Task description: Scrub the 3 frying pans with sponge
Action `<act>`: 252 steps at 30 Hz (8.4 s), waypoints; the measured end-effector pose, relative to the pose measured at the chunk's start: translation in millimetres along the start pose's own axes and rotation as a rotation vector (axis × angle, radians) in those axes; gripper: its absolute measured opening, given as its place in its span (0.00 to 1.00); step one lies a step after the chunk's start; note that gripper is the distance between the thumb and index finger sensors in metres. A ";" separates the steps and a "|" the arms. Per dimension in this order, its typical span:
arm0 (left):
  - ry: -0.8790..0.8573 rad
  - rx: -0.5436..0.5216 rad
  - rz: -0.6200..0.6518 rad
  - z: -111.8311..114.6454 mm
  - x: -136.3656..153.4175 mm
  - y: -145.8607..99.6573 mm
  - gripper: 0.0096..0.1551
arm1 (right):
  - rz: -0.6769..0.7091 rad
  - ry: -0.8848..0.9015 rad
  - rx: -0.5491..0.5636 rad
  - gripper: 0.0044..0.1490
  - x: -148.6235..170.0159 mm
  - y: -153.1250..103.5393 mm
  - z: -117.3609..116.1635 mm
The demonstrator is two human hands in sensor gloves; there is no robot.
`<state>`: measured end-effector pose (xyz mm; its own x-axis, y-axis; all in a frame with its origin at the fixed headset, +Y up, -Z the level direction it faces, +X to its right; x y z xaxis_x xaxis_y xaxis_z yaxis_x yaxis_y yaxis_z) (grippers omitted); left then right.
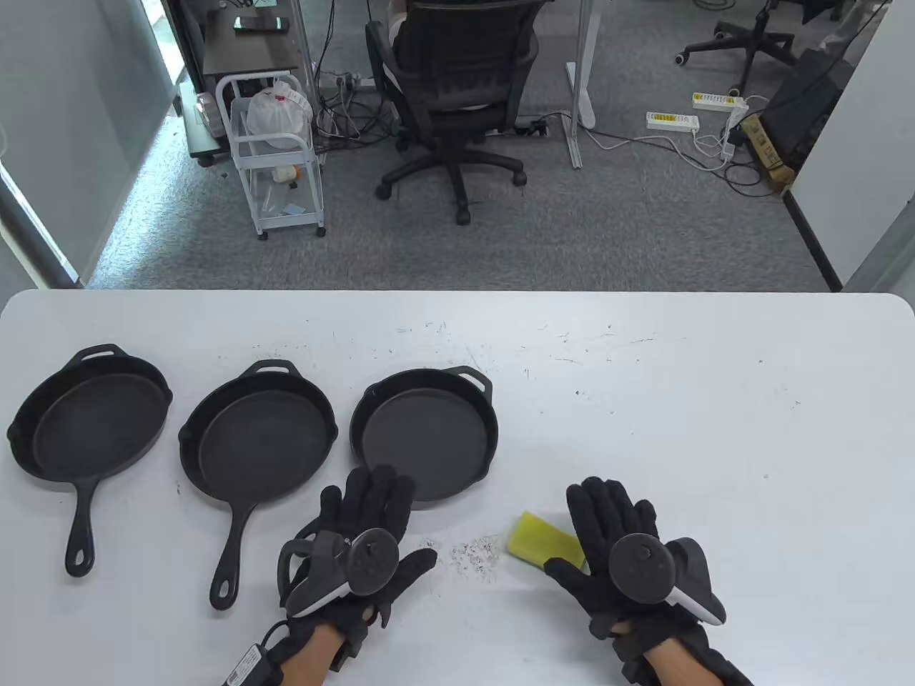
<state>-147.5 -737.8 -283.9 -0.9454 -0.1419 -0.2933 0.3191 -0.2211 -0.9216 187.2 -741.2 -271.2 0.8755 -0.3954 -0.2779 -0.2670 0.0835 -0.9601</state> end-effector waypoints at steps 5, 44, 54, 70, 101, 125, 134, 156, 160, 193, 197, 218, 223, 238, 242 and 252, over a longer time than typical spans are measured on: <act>0.003 -0.022 0.007 -2.3 -2.0 -1.7 0.61 | 0.002 0.002 0.007 0.58 0.2 -0.3 0.7; -0.040 -0.173 -0.443 -25.4 44.5 18.0 0.35 | 0.029 -0.197 0.125 0.57 -19.0 -7.8 11.5; -0.041 -0.260 -0.385 -68.6 18.0 28.8 0.35 | 0.014 -0.166 0.167 0.57 -15.4 -9.6 18.1; 0.079 -0.294 -0.057 -21.4 -59.6 -6.0 0.34 | 0.056 -0.290 0.129 0.51 -32.7 -0.3 8.8; 0.030 -0.294 0.005 -20.8 -56.4 -9.1 0.34 | 0.133 -0.594 0.147 0.46 -88.0 59.3 -24.5; 0.012 -0.329 0.036 -26.3 -58.1 -17.2 0.35 | 0.129 -0.592 0.137 0.50 -89.6 48.1 -24.1; 0.055 -0.354 0.081 -28.6 -72.4 -23.3 0.35 | -0.163 -0.532 0.295 0.48 -34.0 52.5 17.3; 0.024 -0.329 0.095 -27.7 -74.2 -22.9 0.35 | -0.050 -0.555 0.260 0.51 -60.3 49.2 -1.2; 0.032 -0.347 0.084 -29.2 -72.2 -24.5 0.35 | -0.143 -0.525 0.261 0.51 -33.5 48.5 9.0; 0.075 -0.439 -0.002 -35.2 -60.7 -31.7 0.34 | -0.133 -0.529 0.028 0.53 -44.8 40.7 -5.5; 0.030 -0.417 0.002 -34.3 -57.6 -29.9 0.34 | 0.012 -0.582 0.025 0.52 -74.0 35.8 -21.2; 0.053 -0.446 0.030 -35.9 -63.4 -32.2 0.34 | -0.206 -0.497 0.150 0.51 -34.5 42.7 3.9; 0.003 -0.458 -0.015 -37.2 -51.0 -31.4 0.33 | -0.069 -0.547 0.073 0.51 -58.7 41.2 -12.4; 0.145 -0.465 0.103 -28.0 -85.0 -33.8 0.34 | -0.085 -0.568 0.305 0.52 -67.4 43.4 -2.6; 0.148 -0.472 0.091 -27.6 -86.8 -34.4 0.33 | -0.212 -0.478 0.302 0.50 -34.7 49.8 7.3; 0.108 -0.432 -0.122 -37.1 -49.9 -25.1 0.39 | -0.152 -0.415 0.446 0.49 -40.0 28.6 38.9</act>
<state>-110.8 -689.4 -255.6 -0.9831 -0.0330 -0.1802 0.1705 0.1957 -0.9657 160.2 -687.4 -288.8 0.9978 -0.0521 -0.0404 -0.0117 0.4634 -0.8861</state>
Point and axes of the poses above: the tracker on the back of each hand, its own x axis roughly to the little-finger side, its own y axis roughly from the wrist to the fingertips, z = x × y, the point moved 2 cm from there along y, roughly from the wrist to the fingertips, and after that the axes turned 10 degrees about x, right-handed, at the moved point
